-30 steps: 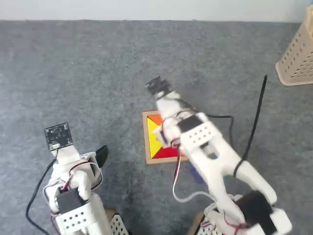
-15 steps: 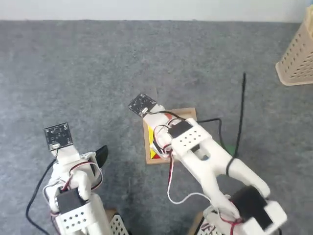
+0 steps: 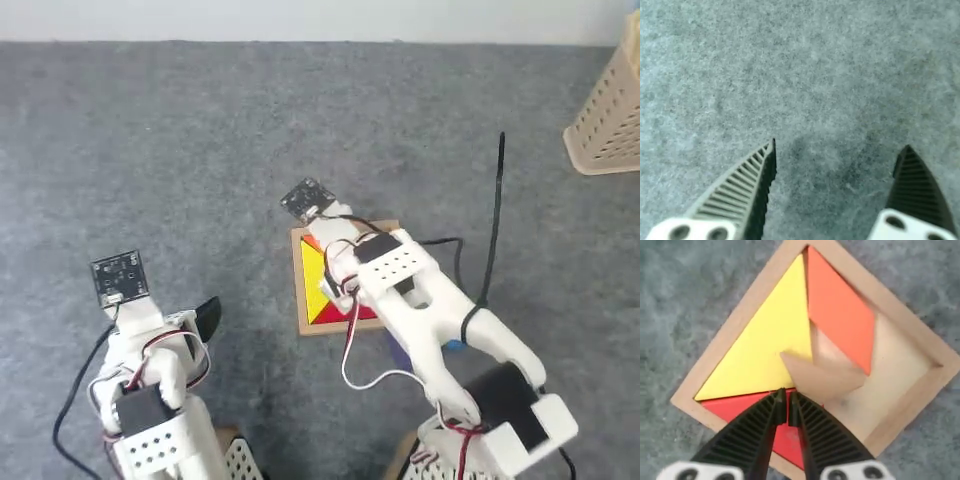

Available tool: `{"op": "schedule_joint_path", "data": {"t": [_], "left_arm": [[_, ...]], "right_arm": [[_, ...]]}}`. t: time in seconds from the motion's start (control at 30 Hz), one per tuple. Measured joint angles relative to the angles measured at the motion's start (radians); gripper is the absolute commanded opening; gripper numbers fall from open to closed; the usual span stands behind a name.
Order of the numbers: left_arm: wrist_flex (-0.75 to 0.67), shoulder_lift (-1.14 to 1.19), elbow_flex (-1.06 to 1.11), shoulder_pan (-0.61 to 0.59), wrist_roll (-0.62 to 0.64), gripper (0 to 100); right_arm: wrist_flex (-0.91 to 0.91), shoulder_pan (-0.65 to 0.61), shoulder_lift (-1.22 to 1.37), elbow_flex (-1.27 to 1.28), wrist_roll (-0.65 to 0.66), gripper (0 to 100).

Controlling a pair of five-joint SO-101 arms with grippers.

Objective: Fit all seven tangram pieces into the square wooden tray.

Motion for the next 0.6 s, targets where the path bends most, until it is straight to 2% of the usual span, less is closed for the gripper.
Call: {"op": "schedule_joint_path", "data": {"t": [0.6], "left_arm": [[0.0,0.0,0.0,0.0,0.0,35]], "right_arm": [[-0.046,0.008,0.0,-0.002,-0.037,0.6]]}}
